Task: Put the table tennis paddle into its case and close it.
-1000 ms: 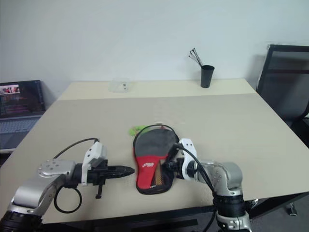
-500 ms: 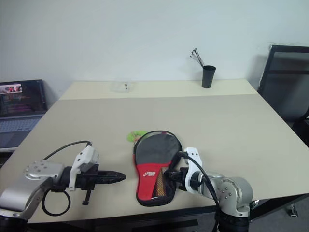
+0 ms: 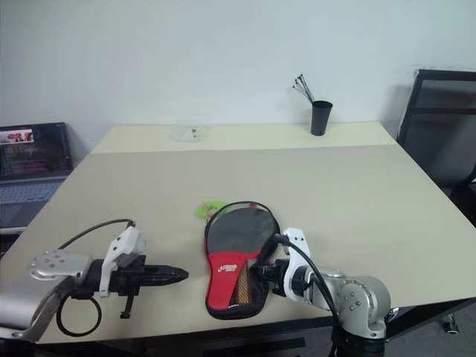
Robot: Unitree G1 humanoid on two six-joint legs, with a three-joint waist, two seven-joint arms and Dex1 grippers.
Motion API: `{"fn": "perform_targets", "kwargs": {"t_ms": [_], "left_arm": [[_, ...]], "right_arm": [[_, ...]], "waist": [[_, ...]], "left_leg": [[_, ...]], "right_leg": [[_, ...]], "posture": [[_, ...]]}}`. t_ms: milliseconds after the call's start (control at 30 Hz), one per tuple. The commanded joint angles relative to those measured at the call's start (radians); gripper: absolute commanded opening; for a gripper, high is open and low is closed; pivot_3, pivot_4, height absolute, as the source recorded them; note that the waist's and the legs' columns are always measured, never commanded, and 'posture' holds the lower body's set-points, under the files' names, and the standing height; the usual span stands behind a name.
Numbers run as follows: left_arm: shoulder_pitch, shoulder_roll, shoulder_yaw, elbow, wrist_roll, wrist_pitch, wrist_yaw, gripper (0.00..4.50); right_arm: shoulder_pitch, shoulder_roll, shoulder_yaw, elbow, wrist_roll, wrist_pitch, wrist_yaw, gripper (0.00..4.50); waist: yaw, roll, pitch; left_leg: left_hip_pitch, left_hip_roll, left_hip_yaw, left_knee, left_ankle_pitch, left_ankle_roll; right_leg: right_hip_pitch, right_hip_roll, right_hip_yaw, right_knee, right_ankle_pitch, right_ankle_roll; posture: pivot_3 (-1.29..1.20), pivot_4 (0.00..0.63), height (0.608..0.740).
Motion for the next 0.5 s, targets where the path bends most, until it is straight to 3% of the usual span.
{"fn": "perform_targets", "kwargs": {"t_ms": [33,467,500], "left_arm": [[-0.005,0.015,0.024,-0.028,-0.02,-0.014,-0.009,0.0],[-0.019,-0.003,0.008,-0.013,-0.012,-0.027,0.0,0.0],[-0.02,-0.005,0.007,-0.012,-0.011,-0.028,0.001,0.0]], "right_arm": [[0.042,0.052,0.019,-0.04,0.059,0.008,-0.009,0.02],[0.049,0.013,0.023,-0.027,0.133,0.008,-0.063,0.02],[0.047,0.01,0.021,-0.028,0.133,0.008,-0.073,0.26]], "waist": [[0.0,0.0,0.0],[0.0,0.0,0.0],[0.0,0.0,0.0]], "left_leg": [[0.0,0.0,0.0,0.0,0.0,0.0],[0.0,0.0,0.0,0.0,0.0,0.0],[0.0,0.0,0.0,0.0,0.0,0.0]], "right_leg": [[0.0,0.0,0.0,0.0,0.0,0.0],[0.0,0.0,0.0,0.0,0.0,0.0],[0.0,0.0,0.0,0.0,0.0,0.0]], "posture": [[0.0,0.15,0.74],[0.0,0.15,0.74],[0.0,0.15,0.74]]}}
